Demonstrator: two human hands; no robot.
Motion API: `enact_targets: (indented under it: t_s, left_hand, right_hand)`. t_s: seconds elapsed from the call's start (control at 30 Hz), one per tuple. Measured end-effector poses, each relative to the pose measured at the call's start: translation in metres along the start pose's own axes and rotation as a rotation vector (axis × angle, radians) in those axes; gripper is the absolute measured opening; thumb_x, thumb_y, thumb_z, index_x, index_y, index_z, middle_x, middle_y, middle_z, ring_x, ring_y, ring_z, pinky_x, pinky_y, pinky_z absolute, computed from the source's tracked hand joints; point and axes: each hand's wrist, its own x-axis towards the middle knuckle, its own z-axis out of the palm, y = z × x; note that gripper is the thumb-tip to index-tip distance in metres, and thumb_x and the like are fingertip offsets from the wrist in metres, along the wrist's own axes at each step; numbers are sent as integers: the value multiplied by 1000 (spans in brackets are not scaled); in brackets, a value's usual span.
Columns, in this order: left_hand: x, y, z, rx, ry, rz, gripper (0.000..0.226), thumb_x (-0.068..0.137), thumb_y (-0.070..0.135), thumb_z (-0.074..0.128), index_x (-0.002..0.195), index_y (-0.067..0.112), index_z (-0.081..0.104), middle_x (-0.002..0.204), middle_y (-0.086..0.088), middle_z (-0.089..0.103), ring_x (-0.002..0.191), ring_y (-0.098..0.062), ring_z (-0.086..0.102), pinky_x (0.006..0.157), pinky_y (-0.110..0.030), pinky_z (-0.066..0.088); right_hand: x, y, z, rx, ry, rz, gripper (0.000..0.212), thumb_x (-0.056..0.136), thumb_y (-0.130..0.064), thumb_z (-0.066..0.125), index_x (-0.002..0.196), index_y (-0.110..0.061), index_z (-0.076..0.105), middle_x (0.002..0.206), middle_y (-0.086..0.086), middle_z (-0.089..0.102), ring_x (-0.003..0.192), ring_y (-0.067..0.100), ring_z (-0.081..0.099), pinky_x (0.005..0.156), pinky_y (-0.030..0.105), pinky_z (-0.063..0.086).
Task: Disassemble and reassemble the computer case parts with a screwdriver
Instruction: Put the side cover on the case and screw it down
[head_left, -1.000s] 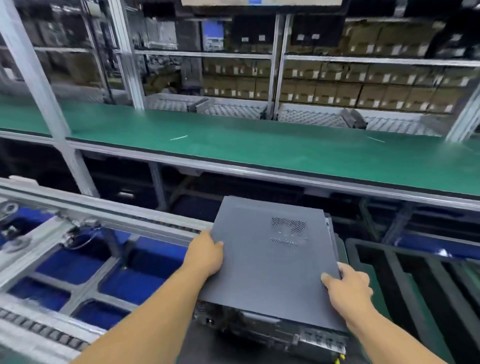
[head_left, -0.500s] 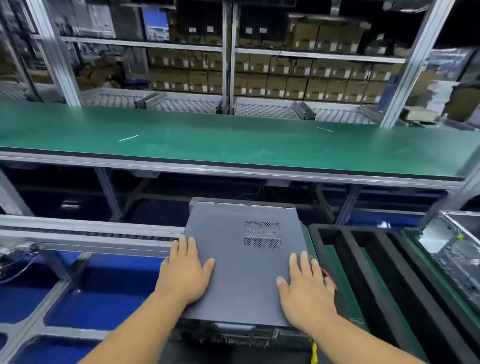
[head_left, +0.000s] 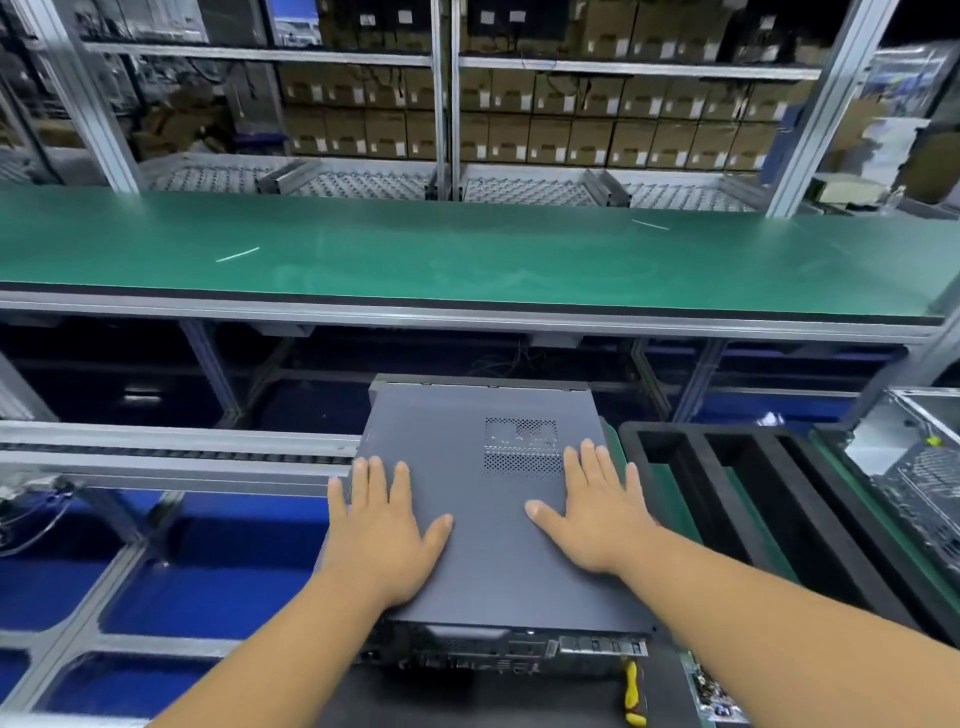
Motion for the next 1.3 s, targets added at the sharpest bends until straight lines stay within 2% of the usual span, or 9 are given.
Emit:
enact_targets:
  t_s: [0.13,0.27,0.37,0.6,0.77,0.93,1.1,1.2,1.3]
  left_hand:
    - [-20,11,-1,-44,-84,251,102,81,89,8,161,31,-16,169,-1,-22,152,-19,-30,122,-48,-20]
    - [-38,11,-5,-25,-168,358,126,62,108,17,157,37,-25,165,2,-32,147,-19,-40,121,-55,-18]
    - [-45,9,-6,-5,-176,389,135,52,112,22,154,40,-29,165,-1,-32,147,-22,-40,121,-57,-16]
    - [-44,11,-2,-41,-148,351,128,56,111,20,156,44,-22,168,2,-26,149,-19,-36,122,-57,-15]
    - [-44,12,-5,-54,-150,344,123,60,109,19,158,43,-18,169,1,-23,150,-19,-36,122,-58,-14]
    - [-40,11,-2,-43,-145,346,121,63,108,16,157,43,-19,168,1,-24,150,-21,-34,122,-59,-14]
    - [-36,13,-1,-38,-137,332,121,62,108,16,158,43,-17,169,1,-23,151,-21,-32,121,-59,-14]
    - [-37,10,-1,-22,-121,320,121,62,109,15,158,43,-16,169,1,-22,153,-22,-29,122,-58,-12]
    - [-37,9,0,0,-87,324,120,60,109,10,158,44,-16,169,1,-20,155,-22,-24,123,-56,-10]
  right_hand:
    - [55,7,-15,-32,0,-9,110,87,-88,17,164,-14,-11,172,10,-18,158,27,-17,127,55,-8]
    - [98,12,-20,-87,19,-59,116,83,-91,13,164,-13,-10,172,10,-15,159,27,-15,128,53,-4]
    - [118,11,-23,-97,29,-84,122,77,-94,12,164,-11,-7,172,11,-13,159,27,-13,128,52,-2]
    - [132,14,-24,-156,35,-127,132,68,-100,1,164,-10,-6,172,13,-9,159,30,-7,127,53,0]
    - [159,9,-39,-148,11,-130,124,73,-97,3,165,-14,-9,173,8,-11,160,26,-9,127,56,-3]
    - [175,13,-33,-128,90,-153,127,71,-100,4,164,-13,17,168,9,25,156,28,19,127,56,2]
    - [182,11,-34,-142,145,-151,132,66,-102,-1,156,-13,34,152,12,45,143,33,38,126,56,9]
    - [176,5,-35,-146,135,-133,123,75,-97,5,161,-12,26,160,13,37,150,33,31,126,58,6]
    - [156,-2,-31,-105,105,-101,104,90,-85,12,165,-13,10,172,11,13,158,30,9,127,58,4]
